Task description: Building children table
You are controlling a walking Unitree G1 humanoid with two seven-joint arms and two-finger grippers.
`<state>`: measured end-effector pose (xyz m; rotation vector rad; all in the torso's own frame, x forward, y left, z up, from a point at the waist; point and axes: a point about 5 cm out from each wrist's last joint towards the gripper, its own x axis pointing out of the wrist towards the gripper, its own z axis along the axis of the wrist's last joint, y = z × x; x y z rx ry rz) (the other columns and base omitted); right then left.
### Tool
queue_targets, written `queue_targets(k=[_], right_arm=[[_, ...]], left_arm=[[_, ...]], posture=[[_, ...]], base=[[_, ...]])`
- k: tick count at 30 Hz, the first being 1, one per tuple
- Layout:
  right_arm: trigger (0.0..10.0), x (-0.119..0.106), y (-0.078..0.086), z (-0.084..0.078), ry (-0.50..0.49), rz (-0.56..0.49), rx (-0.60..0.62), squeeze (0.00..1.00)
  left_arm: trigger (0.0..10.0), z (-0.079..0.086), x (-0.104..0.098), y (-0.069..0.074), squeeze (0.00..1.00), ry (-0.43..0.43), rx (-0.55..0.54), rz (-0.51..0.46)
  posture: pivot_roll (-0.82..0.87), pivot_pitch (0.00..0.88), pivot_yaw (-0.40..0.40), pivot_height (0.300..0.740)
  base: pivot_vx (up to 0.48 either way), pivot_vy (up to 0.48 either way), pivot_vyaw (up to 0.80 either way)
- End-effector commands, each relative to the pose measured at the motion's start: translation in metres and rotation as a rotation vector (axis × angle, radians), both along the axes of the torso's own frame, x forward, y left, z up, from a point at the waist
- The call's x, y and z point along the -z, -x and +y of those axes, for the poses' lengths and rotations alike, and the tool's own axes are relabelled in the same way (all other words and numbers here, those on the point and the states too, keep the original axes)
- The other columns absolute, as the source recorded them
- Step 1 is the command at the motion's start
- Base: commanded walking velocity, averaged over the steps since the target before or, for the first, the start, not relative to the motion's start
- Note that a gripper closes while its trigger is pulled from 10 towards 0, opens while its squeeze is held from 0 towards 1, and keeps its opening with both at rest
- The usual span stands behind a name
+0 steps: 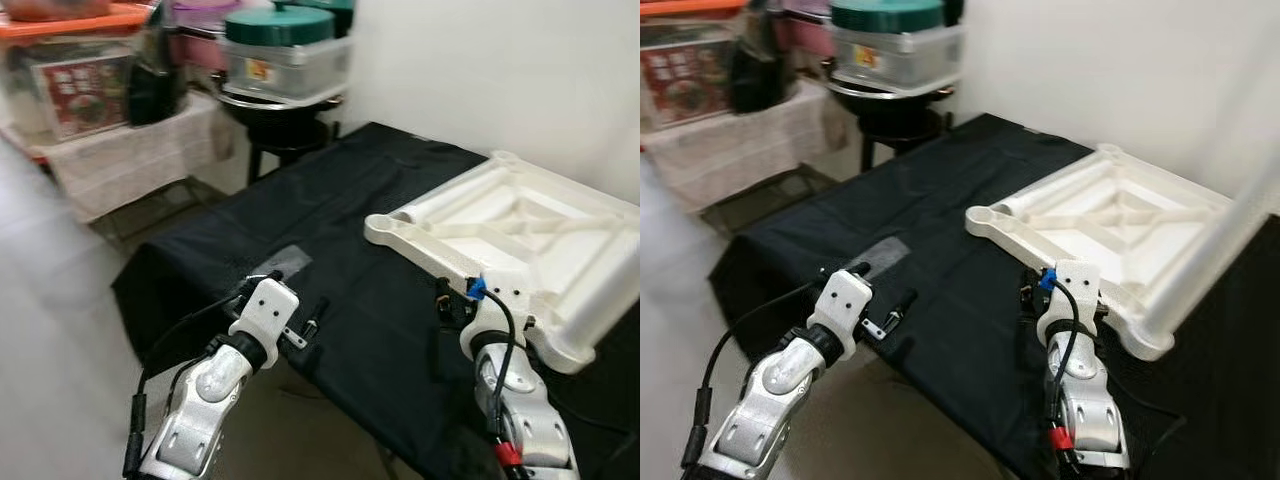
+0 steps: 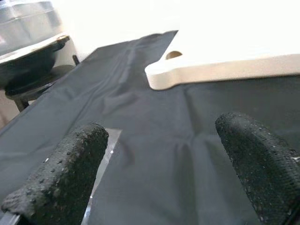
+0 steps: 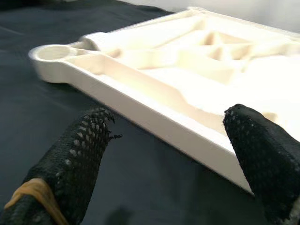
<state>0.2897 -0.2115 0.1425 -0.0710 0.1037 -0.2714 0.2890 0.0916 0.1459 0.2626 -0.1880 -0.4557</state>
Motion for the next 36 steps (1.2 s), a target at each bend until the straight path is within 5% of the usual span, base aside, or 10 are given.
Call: queue_targets(k=[1, 15, 23, 36], right_arm=[[10.0, 0.0006, -0.0008, 0.0042, 0.007, 0.005, -0.012, 0.0], [10.0, 0.0008, -0.0009, 0.0046, 0.005, 0.003, -0.007, 0.0], [10.0, 0.0011, -0.0021, 0.0055, -0.003, 0.006, -0.007, 0.0], [10.0, 0.0033, -0.0048, 0.0081, -0.01, 0.011, -0.014, 0.0]], left_arm=[[10.0, 0.0042, 0.0041, -0.0003, 0.0, 0.006, -0.005, 0.019], [10.0, 0.0038, 0.0039, -0.0008, 0.0, 0.011, 0.002, 0.026], [10.0, 0.0039, 0.0015, -0.0009, 0.0, 0.002, 0.01, -0.003], [10.0, 0.0039, -0.0005, -0.001, 0.0, 0.025, 0.031, 0.002]], posture=[[0.01, 0.0, -0.061, 0.74], [0.01, 0.0, -0.06, 0.74], [0.02, 0.0, -0.058, 0.74], [0.02, 0.0, -0.054, 0.74]], base=[[0.0, 0.3, 0.0], [0.0, 0.404, 0.0], [0.0, 0.0, 0.0], [0.275, 0.0, -0.8]])
